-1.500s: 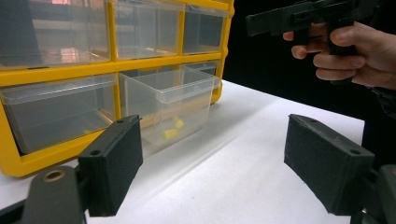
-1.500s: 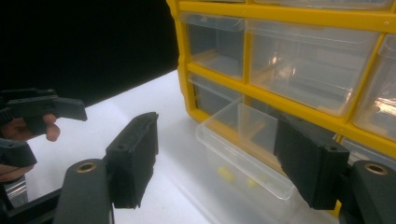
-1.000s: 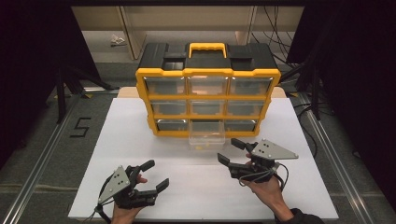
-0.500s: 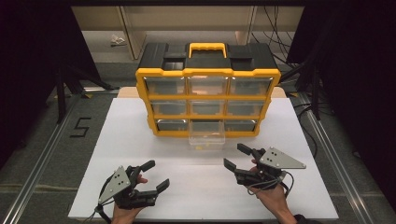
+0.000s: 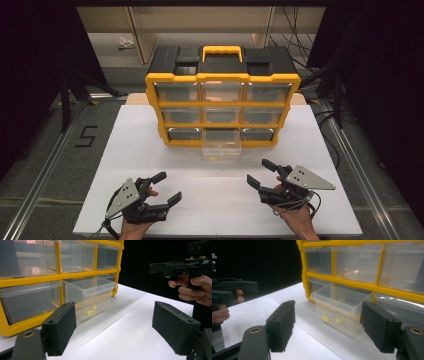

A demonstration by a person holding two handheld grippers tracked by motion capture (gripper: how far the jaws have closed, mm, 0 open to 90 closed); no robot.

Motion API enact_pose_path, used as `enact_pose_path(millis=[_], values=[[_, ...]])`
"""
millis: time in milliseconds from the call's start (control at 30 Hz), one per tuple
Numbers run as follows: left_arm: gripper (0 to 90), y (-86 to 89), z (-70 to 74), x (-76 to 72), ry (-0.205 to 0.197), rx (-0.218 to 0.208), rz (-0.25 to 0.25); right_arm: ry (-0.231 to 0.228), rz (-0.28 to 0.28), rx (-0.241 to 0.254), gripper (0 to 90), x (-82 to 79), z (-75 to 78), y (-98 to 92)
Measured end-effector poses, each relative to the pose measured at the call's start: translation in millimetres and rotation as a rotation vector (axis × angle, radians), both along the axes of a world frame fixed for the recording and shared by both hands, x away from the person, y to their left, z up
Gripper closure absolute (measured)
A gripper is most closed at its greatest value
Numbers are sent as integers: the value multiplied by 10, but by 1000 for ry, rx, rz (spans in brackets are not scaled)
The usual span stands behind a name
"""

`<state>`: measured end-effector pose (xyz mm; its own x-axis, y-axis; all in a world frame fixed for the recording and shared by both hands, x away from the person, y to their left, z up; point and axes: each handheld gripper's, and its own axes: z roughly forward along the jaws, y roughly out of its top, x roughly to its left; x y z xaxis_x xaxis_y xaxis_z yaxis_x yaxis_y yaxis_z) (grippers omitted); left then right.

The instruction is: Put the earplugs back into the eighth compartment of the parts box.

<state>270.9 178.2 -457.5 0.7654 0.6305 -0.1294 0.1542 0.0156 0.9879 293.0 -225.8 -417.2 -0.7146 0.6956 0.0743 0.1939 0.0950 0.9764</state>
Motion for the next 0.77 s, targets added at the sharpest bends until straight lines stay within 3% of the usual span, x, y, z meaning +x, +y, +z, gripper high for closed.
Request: enact_pose_path(millis=[767], values=[[185,3,-4,1,-1,-3,2,-15,15,-9,227,-53,-112,-1]])
